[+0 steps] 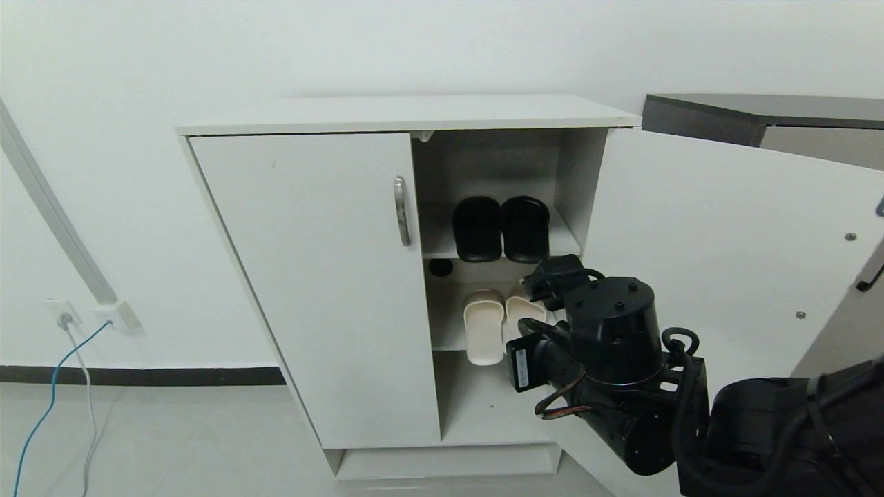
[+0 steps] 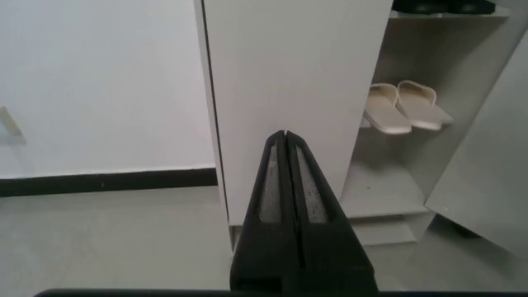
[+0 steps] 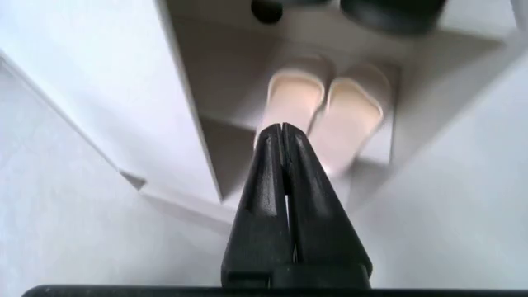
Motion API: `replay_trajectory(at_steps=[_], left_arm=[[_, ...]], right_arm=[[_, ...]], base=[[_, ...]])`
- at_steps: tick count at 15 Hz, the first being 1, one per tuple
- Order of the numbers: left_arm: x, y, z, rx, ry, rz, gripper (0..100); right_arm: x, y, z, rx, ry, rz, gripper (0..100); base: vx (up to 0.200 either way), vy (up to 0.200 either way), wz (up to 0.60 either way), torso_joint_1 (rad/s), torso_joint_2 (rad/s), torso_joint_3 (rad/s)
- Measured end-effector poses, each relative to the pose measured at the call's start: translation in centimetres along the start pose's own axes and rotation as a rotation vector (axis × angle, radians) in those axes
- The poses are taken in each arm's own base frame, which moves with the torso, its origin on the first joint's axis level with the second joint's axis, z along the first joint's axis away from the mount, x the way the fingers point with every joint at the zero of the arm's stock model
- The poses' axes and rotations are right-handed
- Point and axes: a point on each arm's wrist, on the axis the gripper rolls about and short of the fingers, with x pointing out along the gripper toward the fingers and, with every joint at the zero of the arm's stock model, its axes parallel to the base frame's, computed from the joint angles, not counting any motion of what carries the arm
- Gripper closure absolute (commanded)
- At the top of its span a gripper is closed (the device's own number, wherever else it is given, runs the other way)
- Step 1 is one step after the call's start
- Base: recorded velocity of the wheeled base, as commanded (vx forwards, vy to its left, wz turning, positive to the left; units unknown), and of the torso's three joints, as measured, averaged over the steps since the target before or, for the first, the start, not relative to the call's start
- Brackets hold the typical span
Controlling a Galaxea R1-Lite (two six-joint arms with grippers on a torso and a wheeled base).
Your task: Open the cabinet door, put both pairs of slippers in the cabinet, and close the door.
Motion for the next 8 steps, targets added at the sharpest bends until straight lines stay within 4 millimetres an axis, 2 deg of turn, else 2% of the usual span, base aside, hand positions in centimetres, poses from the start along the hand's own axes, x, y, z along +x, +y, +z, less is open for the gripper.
replay_trajectory(at_steps=[1, 8], left_arm=[[0.0, 0.0, 0.0, 0.0, 0.0, 0.0, 100], [0.0, 0.0, 0.0, 0.0, 0.0, 0.001, 100]], right_arm=[[-0.02, -0.02, -0.06, -0.003, 0.001, 0.0, 100], [-0.25, -0.2, -0.47, -0.026, -0.021, 0.008, 100]], base=[[-0.2, 0.0, 0.0, 0.002, 0.0, 0.002], [0.0, 0.0, 0.0, 0.0, 0.0, 0.0]])
